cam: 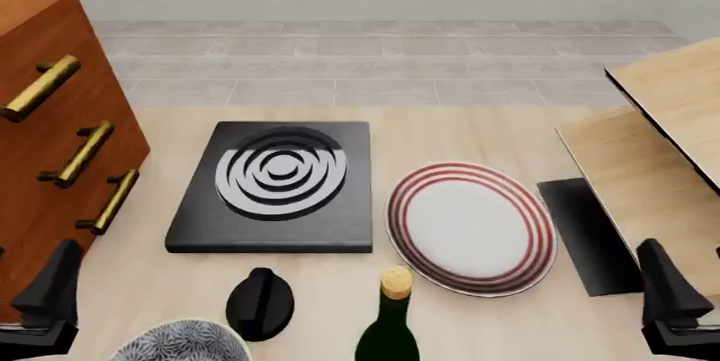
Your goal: Put the bowl on the top of the cabinet.
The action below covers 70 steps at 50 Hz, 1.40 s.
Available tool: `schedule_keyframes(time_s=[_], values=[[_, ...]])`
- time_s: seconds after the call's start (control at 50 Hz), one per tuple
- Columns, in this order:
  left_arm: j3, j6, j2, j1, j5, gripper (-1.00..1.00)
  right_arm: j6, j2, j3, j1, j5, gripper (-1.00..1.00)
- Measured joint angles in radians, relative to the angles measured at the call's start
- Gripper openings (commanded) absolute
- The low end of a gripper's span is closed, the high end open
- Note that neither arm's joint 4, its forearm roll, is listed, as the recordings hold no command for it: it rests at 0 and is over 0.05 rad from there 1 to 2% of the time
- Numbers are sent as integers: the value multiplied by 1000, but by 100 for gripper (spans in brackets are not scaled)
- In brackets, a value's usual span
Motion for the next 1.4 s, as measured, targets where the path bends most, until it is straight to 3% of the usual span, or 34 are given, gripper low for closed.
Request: schedule_keyframes(time_s=[0.72,0.98,1.22,1.4], values=[[-19,20,40,-26,-12,100,7,3,0,-6,4,100],[-213,28,137,-80,45,100,11,0,1,-10,7,100],[-457,-3,249,-158,161,100,15,0,1,-11,8,100],[-583,-14,327,-214,253,100,19,-1,1,-11,11,100]])
